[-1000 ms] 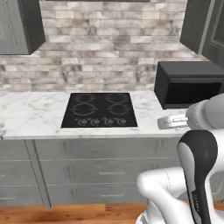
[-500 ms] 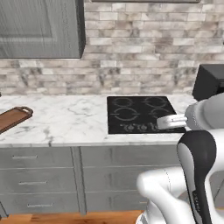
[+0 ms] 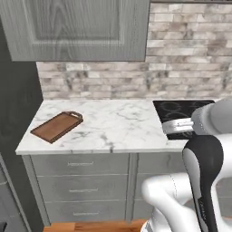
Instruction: Move the cutting board and knife to the sink. Then move spray from the cabinet to the counter.
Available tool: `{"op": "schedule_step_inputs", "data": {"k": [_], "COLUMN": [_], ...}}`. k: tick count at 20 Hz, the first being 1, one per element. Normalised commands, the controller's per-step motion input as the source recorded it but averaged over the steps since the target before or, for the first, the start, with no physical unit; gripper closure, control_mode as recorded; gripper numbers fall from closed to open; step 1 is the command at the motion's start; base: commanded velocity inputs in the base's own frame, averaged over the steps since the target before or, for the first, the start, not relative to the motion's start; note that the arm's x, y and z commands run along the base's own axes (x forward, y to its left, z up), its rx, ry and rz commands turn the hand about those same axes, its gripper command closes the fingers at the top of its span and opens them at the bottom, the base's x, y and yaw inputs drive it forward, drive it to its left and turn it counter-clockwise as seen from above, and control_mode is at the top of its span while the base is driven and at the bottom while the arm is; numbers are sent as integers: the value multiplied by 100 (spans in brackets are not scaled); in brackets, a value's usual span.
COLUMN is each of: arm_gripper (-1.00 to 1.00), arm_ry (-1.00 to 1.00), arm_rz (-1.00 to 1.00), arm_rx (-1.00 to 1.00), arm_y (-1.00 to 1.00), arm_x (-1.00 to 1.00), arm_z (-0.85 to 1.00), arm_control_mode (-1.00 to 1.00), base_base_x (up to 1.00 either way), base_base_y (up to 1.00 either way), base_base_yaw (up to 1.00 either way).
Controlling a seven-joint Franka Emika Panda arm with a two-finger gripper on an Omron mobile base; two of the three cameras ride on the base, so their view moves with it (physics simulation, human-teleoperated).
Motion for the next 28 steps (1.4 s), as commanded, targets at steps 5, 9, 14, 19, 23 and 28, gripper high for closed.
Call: {"op": "schedule_step_inputs", "data": {"k": [5, 9, 14, 19, 23, 28], "arm_gripper": [-100, -100, -100, -100, -100, -100], "arm_ry": [0, 0, 0, 0, 0, 0], "arm_rz": [0, 0, 0, 0, 0, 0], "arm_rx": [0, 0, 0, 0, 0, 0], "arm_y": [0, 0, 0, 0, 0, 0], "arm_x": [0, 0, 0, 0, 0, 0], "arm_z": [0, 0, 0, 0, 0, 0], "arm_control_mode": [100, 100, 100, 100, 100, 100], "base_base_x": [95, 95, 14, 0, -13, -5], "base_base_y": [30, 11, 0, 25, 74, 71], "base_base_yaw": [0, 10, 39, 55, 49, 32]}}
